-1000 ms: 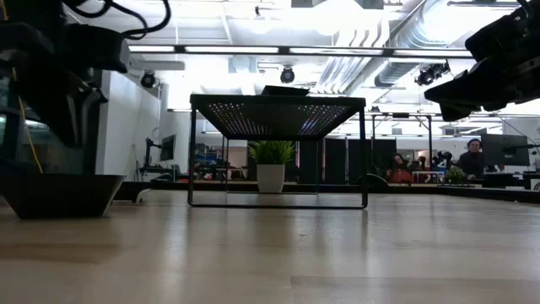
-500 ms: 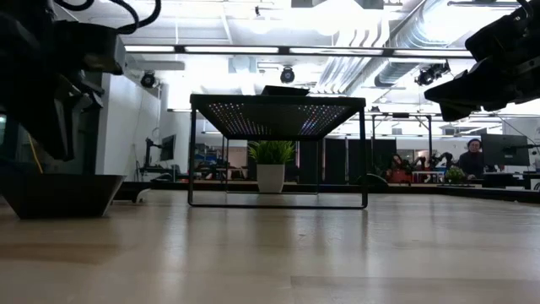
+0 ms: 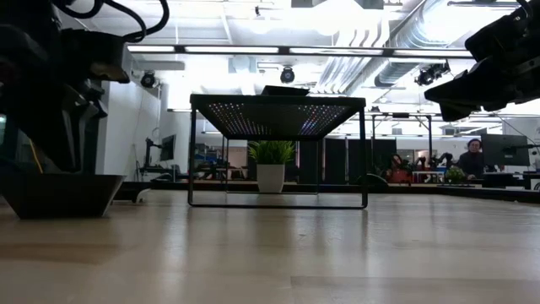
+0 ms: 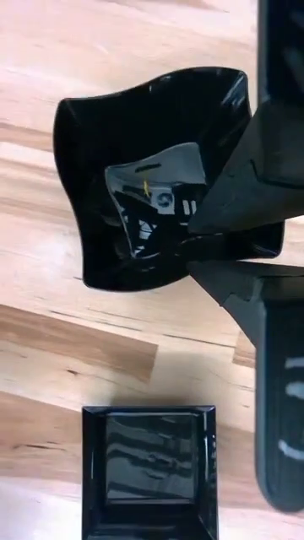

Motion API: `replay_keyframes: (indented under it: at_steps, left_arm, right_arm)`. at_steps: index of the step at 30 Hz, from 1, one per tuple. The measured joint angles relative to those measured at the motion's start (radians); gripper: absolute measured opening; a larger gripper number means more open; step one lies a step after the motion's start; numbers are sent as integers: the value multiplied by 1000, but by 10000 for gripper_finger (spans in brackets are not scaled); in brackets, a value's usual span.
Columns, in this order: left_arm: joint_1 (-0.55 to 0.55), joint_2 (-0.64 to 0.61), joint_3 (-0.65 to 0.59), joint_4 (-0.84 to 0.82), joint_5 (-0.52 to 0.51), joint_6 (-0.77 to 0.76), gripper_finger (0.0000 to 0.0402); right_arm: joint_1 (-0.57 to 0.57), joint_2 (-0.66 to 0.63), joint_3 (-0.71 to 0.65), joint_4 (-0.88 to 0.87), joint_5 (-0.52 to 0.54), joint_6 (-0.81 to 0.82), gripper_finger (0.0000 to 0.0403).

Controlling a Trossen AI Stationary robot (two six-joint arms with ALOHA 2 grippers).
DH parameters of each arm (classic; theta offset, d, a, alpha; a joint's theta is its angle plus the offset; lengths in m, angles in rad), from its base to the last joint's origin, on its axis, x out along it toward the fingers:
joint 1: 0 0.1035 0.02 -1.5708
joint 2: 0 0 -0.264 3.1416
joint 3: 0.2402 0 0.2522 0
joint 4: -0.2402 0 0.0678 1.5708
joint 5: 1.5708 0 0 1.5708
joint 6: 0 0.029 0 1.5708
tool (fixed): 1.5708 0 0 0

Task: Pick & Place Mini shaped plates
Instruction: Stack the distorted square plate on top of the distorted square plate on the shelf

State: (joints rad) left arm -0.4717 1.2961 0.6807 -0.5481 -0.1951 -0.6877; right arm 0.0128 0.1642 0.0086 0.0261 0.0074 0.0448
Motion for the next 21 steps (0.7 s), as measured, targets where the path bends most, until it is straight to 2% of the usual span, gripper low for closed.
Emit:
replay_keyframes:
  at_steps: [11, 21]
  left_arm:
    - [0, 66, 0, 14, 2, -9, 60]
    - [0, 70, 0, 42, 16, -10, 60]
  right_arm:
    - [0, -1, 0, 0, 0, 0, 8]
    - [0, -1, 0, 0, 0, 0, 5]
